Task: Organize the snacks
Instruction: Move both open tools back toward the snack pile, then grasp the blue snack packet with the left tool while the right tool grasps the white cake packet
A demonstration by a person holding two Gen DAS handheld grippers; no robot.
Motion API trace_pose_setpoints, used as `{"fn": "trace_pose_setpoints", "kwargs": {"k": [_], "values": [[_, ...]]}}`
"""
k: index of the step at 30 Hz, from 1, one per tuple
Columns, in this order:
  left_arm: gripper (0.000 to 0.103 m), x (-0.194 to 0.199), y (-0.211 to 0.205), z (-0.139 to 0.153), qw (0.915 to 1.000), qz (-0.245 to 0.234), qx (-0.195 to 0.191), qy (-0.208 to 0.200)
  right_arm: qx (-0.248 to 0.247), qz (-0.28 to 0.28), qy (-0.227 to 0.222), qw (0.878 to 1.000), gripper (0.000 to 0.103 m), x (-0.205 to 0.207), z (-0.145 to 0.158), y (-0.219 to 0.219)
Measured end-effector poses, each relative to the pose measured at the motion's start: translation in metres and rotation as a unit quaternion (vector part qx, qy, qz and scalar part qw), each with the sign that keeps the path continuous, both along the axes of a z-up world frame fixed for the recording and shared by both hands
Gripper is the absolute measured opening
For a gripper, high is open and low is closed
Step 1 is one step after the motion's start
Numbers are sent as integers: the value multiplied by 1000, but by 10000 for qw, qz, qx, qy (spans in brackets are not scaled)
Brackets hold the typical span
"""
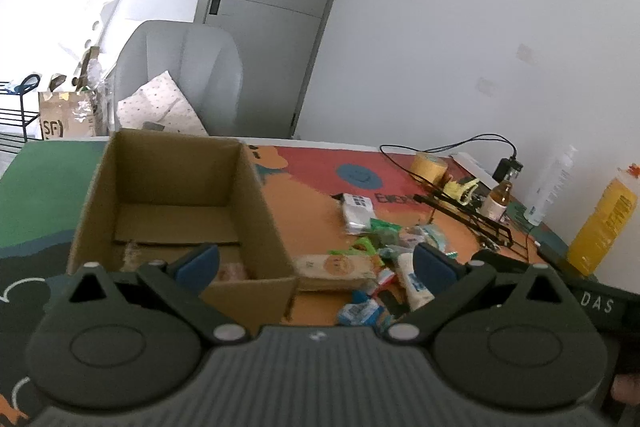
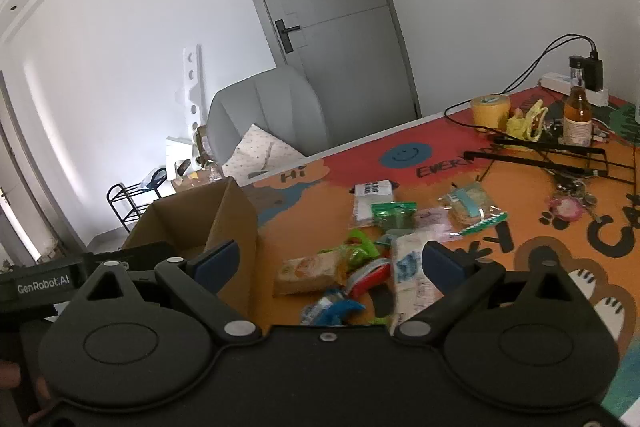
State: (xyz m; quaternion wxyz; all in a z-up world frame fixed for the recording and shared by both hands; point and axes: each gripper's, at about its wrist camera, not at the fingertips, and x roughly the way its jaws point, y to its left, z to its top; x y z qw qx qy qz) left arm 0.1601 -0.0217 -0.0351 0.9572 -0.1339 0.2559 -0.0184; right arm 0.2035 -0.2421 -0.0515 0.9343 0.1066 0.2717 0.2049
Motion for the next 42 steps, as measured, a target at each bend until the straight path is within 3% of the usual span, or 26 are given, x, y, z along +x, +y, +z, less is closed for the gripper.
{"fn": "trace_pose_setpoints", "kwargs": {"k": [19,28,38,40,41,42], "values": [[97,16,-57,-34,9986,-365,-112,369,-115,-18,311,9994,97,6,-32,-49],[72,41,-73,-64,9950,-505,-247,828,-214,-43,568,9981,77,14,-52,-61],[51,60,-91,-90,9906,-584,-279,1208,-100,-140,783,9968,71,29,-72,-72],[40,61,-91,-94,9898,-576,-302,1265,-65,-115,798,9967,70,30,-76,-70],[28,62,-90,-96,9895,-559,-322,1293,-54,-98,812,9966,70,31,-77,-68],[27,61,-89,-97,9897,-547,-383,1270,-42,-84,825,9965,70,32,-79,-67]]}}
